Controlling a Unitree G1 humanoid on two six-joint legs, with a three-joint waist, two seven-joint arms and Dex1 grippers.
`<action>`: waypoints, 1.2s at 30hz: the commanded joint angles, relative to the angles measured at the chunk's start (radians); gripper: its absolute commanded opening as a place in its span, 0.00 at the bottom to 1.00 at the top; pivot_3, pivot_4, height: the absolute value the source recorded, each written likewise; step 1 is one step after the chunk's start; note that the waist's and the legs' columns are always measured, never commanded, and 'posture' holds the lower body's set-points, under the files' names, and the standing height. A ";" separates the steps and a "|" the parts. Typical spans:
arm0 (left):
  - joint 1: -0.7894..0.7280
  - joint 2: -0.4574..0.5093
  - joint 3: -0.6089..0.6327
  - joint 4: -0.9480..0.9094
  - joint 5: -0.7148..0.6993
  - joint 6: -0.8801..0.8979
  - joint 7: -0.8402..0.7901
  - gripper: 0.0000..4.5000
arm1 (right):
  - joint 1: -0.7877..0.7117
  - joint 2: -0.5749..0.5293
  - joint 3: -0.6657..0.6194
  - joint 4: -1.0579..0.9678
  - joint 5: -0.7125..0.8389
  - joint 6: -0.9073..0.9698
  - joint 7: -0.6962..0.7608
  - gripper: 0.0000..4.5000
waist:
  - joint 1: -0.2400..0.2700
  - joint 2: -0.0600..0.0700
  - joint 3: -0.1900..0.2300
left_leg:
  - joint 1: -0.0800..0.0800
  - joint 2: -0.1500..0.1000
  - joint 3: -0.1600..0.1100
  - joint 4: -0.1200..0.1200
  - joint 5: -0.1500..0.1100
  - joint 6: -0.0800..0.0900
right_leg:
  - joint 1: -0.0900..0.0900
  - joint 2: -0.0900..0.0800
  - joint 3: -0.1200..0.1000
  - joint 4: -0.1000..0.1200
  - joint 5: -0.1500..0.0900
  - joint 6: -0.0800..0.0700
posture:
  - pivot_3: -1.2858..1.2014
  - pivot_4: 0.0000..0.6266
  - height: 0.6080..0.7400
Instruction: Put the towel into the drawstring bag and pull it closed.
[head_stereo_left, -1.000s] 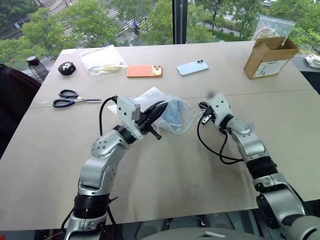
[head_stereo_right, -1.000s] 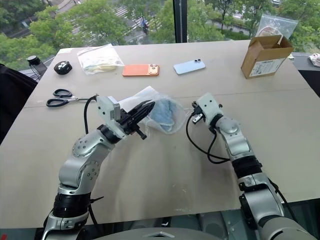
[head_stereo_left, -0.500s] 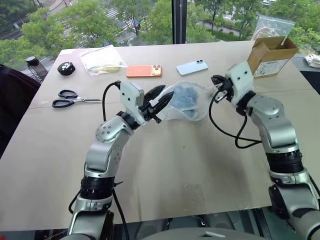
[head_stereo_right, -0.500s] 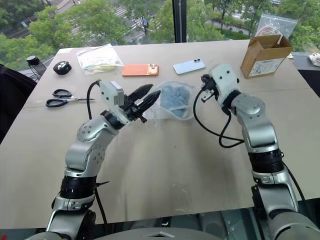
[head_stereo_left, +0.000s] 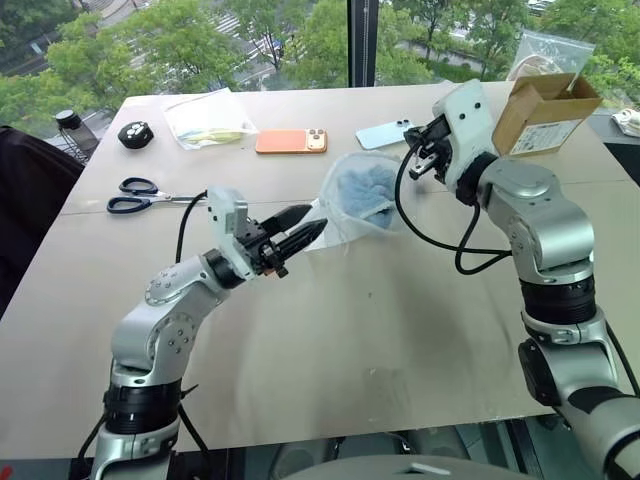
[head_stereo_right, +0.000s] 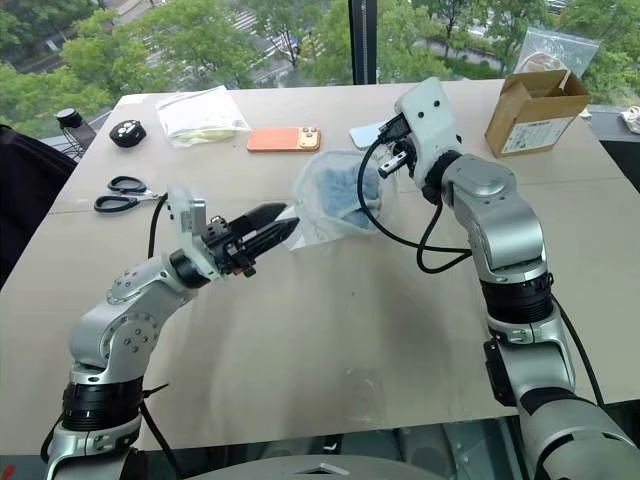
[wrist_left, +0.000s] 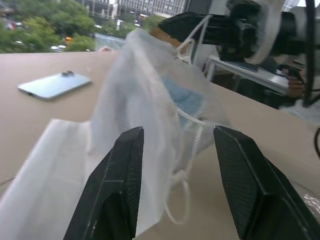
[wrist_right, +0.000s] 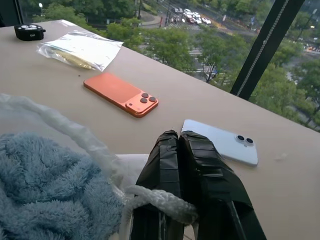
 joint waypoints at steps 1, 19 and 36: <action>0.009 0.012 -0.031 -0.034 0.061 -0.039 0.005 0.50 | -0.029 0.009 -0.004 -0.042 0.012 0.002 -0.012 0.00 | 0.000 0.000 0.000 | 0.000 0.000 0.000 0.000 0.000 0.000 | 0.000 0.000 0.000 0.000 0.000 0.000 | 0.52 0.24 0.95; 0.083 -0.092 -0.177 0.017 0.209 -0.104 0.024 0.50 | -0.057 0.027 -0.006 -0.053 0.037 0.021 -0.042 0.00 | -0.003 0.000 0.000 | 0.000 0.000 0.001 -0.001 0.000 0.000 | -0.001 0.000 0.001 0.000 0.000 0.000 | 0.52 0.24 0.95; 0.152 -0.035 -0.209 -0.068 0.153 -0.012 -0.029 0.50 | -0.061 0.039 0.002 -0.046 0.039 0.020 -0.049 0.00 | -0.003 0.000 0.000 | 0.000 0.000 0.001 -0.002 0.000 0.000 | -0.002 0.000 0.001 0.000 0.000 0.000 | 0.52 0.24 0.95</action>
